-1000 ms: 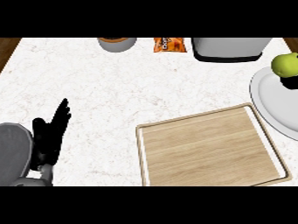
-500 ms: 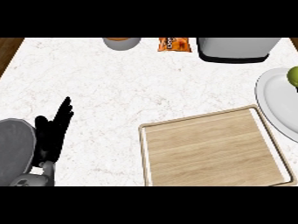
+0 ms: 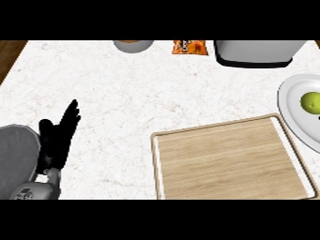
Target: Pick the pear from the tray and place it in the plate
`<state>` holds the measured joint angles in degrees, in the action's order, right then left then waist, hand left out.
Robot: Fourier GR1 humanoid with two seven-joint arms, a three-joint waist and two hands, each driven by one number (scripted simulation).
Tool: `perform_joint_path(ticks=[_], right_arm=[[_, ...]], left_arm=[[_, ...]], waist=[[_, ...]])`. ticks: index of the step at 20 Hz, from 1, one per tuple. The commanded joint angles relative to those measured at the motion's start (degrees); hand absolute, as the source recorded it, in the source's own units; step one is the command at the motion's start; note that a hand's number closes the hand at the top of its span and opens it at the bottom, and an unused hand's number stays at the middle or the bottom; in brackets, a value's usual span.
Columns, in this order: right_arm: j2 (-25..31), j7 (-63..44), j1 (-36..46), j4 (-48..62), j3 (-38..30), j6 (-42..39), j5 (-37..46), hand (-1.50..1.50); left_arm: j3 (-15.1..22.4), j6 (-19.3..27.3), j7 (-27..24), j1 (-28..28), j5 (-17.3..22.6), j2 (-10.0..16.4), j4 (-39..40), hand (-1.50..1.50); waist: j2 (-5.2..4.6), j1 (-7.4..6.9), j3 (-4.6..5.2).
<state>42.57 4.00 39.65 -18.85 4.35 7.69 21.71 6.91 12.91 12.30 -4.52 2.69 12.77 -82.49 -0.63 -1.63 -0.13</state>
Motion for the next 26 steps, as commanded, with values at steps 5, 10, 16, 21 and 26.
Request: perform_joint_path(ticks=[5,10,16,21,26], right_arm=[[0.2,14.5,0.5,5.8,-3.4,-5.9,-1.6,-1.50],[1.3,25.2,0.8,2.9,-14.6,-8.5,-13.4,-1.50],[1.8,27.6,-0.9,6.2,-24.0,-14.9,-23.1,-1.50],[6.6,30.6,-3.9,8.3,-25.2,-24.9,-24.0,-1.50],[5.9,36.1,-6.4,8.9,-25.4,-27.3,-23.8,-1.50]], left_arm=[[-0.1,-0.1,1.2,-1.2,-0.6,-1.3,0.1,0.00],[-0.5,0.5,-0.6,0.9,-0.9,-1.2,0.6,0.00],[-0.2,0.6,0.6,0.3,-1.4,-1.4,-0.7,0.00],[-0.2,0.1,-0.4,1.8,-1.8,-2.5,0.2,0.00],[1.1,0.5,-0.7,3.4,-3.4,-3.5,-1.6,0.00]], waist=[[0.09,0.28,-0.03],[0.34,1.43,-0.13],[0.25,1.02,-0.05],[0.16,0.56,-0.03],[0.11,0.20,-0.08]])
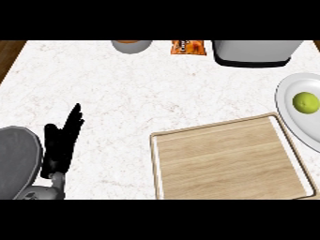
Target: Pick the pear from the tray and place it in the plate
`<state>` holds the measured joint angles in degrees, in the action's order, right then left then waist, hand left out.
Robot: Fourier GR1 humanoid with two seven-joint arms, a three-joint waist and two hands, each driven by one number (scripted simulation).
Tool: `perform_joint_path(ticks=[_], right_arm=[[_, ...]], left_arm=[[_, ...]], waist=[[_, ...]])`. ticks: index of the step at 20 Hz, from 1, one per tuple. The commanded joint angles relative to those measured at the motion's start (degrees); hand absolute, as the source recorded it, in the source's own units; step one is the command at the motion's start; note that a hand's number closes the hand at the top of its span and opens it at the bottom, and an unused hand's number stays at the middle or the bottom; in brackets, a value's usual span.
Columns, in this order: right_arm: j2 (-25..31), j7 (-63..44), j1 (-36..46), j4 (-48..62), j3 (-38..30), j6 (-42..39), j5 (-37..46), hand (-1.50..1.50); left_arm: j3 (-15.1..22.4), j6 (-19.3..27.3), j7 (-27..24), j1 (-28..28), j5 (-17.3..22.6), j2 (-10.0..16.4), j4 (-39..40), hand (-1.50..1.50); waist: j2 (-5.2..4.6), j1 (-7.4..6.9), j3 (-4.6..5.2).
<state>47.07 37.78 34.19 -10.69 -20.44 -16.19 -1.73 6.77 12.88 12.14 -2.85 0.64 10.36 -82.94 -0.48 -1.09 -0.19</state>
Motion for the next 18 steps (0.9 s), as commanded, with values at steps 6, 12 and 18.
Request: perform_joint_path(ticks=[6,12,18], right_arm=[[-4.6,7.0,-1.2,0.6,0.4,2.5,1.3,-1.50],[-2.7,3.8,-1.1,1.5,0.7,5.7,2.3,-1.50],[-3.1,3.9,-1.0,2.8,1.2,9.0,3.6,-1.50]], left_arm=[[-0.4,0.2,2.4,-1.7,-1.8,-0.3,-1.5,0.00],[0.1,0.1,-0.1,1.8,-2.6,-1.9,-2.1,0.00],[-0.9,-1.4,-3.4,0.8,-2.3,-2.4,2.7,0.00]], waist=[[-0.05,-0.38,-0.02],[0.04,-0.30,0.02],[-0.20,-0.45,-0.01]])
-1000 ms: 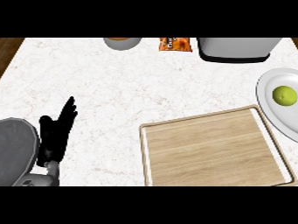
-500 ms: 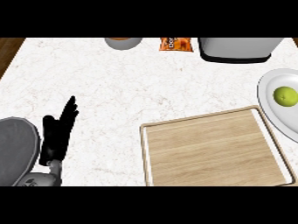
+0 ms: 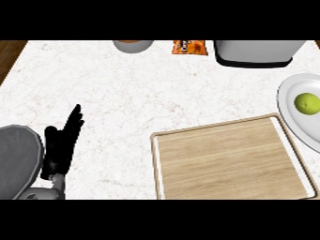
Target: Pick the pear from the tray and place it in the plate
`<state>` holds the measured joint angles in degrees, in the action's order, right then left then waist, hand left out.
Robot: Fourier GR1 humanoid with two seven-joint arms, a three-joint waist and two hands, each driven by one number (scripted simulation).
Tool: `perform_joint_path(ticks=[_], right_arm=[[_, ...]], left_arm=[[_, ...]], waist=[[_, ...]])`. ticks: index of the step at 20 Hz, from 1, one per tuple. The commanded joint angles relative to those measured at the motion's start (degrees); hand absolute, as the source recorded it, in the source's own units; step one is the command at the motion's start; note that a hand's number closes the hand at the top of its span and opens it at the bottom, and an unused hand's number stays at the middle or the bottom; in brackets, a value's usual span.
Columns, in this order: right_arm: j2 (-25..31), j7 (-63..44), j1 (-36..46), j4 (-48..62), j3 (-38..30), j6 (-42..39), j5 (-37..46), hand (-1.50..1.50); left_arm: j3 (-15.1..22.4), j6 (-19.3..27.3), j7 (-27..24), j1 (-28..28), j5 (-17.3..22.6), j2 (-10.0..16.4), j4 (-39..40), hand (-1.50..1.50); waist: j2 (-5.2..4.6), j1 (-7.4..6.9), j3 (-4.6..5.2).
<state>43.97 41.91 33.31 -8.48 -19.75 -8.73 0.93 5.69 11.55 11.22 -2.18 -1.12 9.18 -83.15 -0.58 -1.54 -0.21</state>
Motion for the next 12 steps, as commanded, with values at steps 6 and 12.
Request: perform_joint_path(ticks=[6,12], right_arm=[[-0.2,2.7,-3.3,1.9,-0.5,4.5,0.6,-1.50],[2.4,1.5,-3.8,2.4,-1.0,3.1,0.5,-1.50]], left_arm=[[-0.2,-0.2,2.1,-1.3,-0.5,-0.6,-1.1,0.00],[-0.2,-0.8,0.4,-0.1,-0.7,-1.2,-1.1,0.00]], waist=[[-0.18,-0.31,-0.11],[-0.24,-0.39,-0.12]])
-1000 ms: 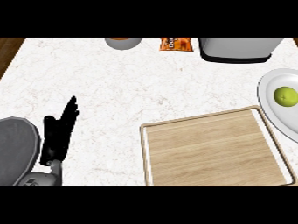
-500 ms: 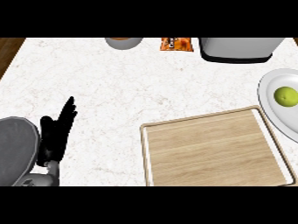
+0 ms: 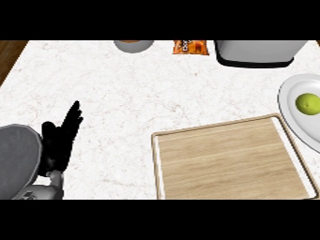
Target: Pick the pear from the tray and place it in the plate
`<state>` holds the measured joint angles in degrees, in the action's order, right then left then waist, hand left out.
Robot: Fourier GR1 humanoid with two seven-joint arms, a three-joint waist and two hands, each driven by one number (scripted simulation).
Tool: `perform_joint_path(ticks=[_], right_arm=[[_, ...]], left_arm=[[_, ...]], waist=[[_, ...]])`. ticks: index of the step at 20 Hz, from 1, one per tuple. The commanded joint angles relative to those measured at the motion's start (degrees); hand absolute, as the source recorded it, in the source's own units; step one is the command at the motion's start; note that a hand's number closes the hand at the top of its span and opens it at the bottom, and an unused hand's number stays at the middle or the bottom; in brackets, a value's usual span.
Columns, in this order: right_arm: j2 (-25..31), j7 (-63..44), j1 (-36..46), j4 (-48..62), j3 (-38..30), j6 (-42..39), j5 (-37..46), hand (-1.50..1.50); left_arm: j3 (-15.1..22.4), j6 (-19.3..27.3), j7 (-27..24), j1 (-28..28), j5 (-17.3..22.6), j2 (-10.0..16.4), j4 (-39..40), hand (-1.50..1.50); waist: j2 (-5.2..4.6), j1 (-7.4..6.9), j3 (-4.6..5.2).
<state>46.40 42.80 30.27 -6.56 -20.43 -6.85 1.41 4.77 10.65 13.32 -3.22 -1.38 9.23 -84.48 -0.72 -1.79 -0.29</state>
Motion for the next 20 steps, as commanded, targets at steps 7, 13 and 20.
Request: perform_joint_path(ticks=[7,13,20], right_arm=[[3.5,1.9,-4.2,1.3,-1.6,-1.2,-0.8,-1.50],[3.7,1.0,-3.9,1.3,-3.3,1.2,-2.2,-1.50],[4.6,-0.5,-5.2,1.8,-5.3,3.4,-3.9,-1.50]], left_arm=[[-1.3,-0.6,-2.8,1.4,0.1,-0.1,1.6,0.00],[0.5,-0.1,-0.1,0.0,-1.0,-1.6,0.2,0.00],[0.5,-0.4,3.8,0.3,-0.5,-1.1,-3.8,0.00]], waist=[[-0.21,-0.17,-0.13],[-0.17,-0.41,-0.17],[-0.06,-0.48,-0.22]])
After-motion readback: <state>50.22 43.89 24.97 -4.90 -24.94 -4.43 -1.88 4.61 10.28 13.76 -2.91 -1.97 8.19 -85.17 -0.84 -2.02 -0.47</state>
